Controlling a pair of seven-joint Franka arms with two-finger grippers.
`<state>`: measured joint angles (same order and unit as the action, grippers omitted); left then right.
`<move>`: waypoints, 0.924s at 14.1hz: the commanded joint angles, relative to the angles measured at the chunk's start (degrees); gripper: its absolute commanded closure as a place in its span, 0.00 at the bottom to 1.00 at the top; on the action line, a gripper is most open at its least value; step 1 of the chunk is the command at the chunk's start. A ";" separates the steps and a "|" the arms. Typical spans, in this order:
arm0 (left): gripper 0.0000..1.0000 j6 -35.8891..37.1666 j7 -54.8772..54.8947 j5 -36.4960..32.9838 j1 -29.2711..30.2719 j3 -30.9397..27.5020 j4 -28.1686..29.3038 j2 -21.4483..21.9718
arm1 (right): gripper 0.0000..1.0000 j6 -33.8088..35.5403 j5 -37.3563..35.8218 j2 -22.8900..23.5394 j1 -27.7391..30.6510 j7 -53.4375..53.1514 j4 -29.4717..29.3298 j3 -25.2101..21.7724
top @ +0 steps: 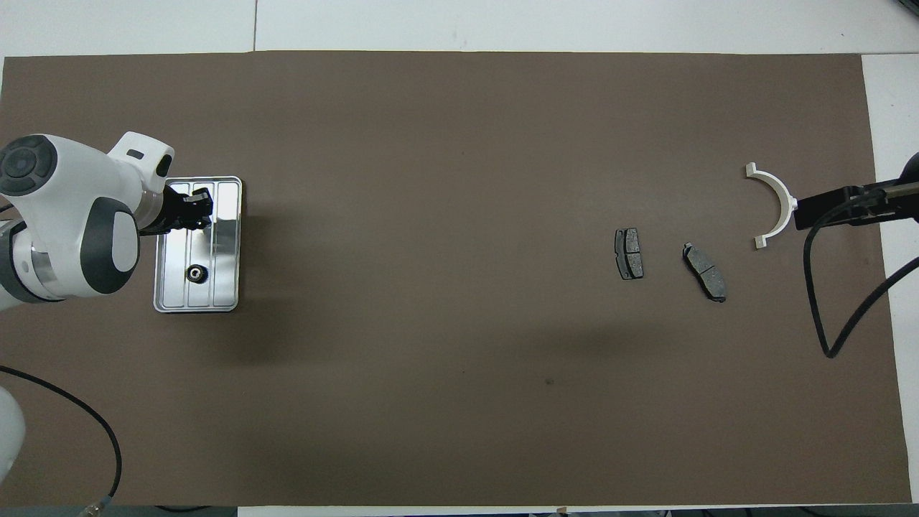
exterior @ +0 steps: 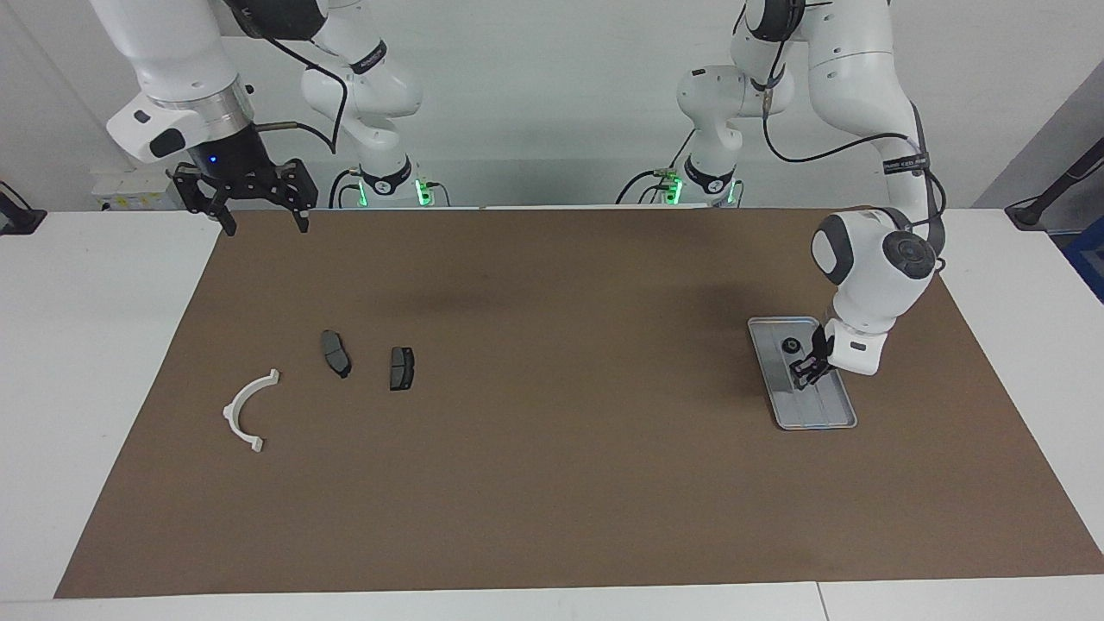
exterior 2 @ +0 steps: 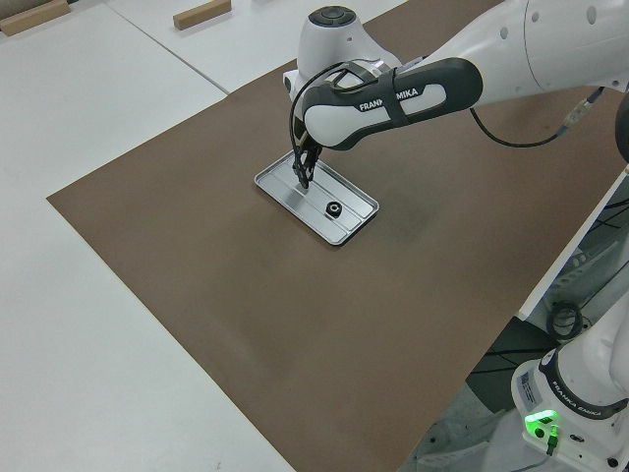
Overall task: Pick bearing gear from pile to tray
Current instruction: 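Carry the second bearing into the tray and open the left gripper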
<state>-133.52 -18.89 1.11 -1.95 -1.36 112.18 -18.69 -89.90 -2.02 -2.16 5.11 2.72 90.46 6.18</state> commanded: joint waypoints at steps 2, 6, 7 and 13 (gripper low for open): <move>0.95 -1.74 0.70 -0.49 0.55 0.30 1.11 0.24 | 0.00 -0.54 1.58 -0.92 0.43 -0.61 0.86 0.32; 0.94 -1.74 0.78 -0.66 0.46 0.30 1.11 -0.29 | 0.00 -0.90 1.58 -0.92 0.17 -0.53 0.77 -0.03; 0.94 -1.74 0.78 -0.67 0.46 0.30 1.20 -0.29 | 0.00 -0.89 1.58 -0.83 0.17 -0.53 0.77 -0.03; 0.93 -1.83 1.05 -2.69 1.33 0.30 1.55 -0.29 | 0.00 -0.72 1.58 -0.92 0.08 -0.53 0.68 -0.03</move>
<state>-133.93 -18.66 -0.63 -1.82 -1.48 112.81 -19.12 -90.05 -1.99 -2.30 4.92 2.72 90.44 6.19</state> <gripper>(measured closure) 0.767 0.000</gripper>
